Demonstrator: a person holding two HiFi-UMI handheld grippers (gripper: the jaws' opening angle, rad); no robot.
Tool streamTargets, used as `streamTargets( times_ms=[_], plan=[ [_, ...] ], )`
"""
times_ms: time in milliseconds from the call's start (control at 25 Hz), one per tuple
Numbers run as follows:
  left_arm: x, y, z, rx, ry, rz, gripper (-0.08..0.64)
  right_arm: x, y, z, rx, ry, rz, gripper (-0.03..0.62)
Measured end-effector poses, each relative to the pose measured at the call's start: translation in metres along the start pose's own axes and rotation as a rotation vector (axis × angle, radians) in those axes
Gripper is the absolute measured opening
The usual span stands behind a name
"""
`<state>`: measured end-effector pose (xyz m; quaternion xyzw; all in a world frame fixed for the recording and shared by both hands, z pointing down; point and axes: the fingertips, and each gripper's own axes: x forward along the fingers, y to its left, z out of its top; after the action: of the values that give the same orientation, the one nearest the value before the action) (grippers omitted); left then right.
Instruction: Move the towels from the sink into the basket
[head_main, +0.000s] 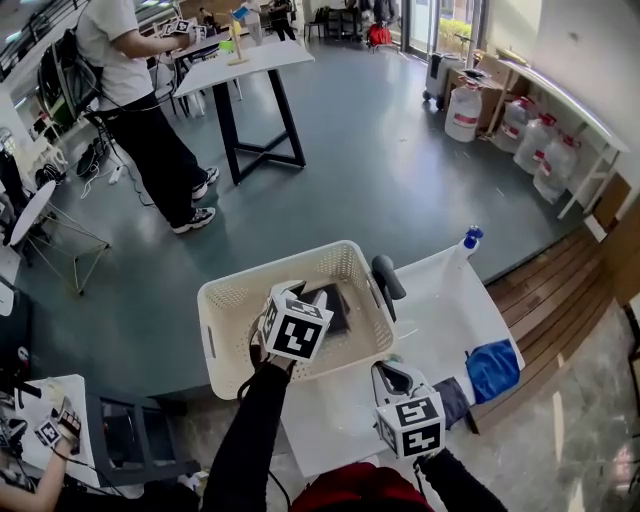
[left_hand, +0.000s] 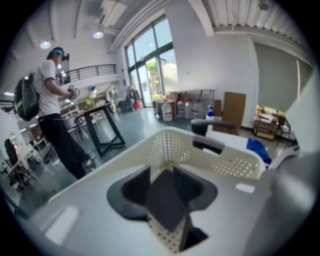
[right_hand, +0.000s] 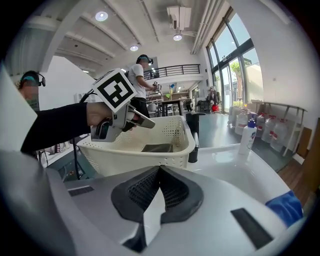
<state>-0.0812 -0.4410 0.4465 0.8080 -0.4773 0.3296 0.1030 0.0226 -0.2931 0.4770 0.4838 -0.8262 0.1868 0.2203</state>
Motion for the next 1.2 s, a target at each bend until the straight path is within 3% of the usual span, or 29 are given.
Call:
streamTargets(
  times_ms=[920,1200],
  plan=[
    [-0.094,0.003,0.017,-0.084,-0.169,0.125,0.015,-0.04,0.013,0.03,-0.039,-0.114,0.038,0.008],
    [-0.117,-0.004,0.015,-0.108,-0.206,0.149,0.005,-0.052,0.016,0.034,-0.044,-0.138,0.049,0.008]
  ],
)
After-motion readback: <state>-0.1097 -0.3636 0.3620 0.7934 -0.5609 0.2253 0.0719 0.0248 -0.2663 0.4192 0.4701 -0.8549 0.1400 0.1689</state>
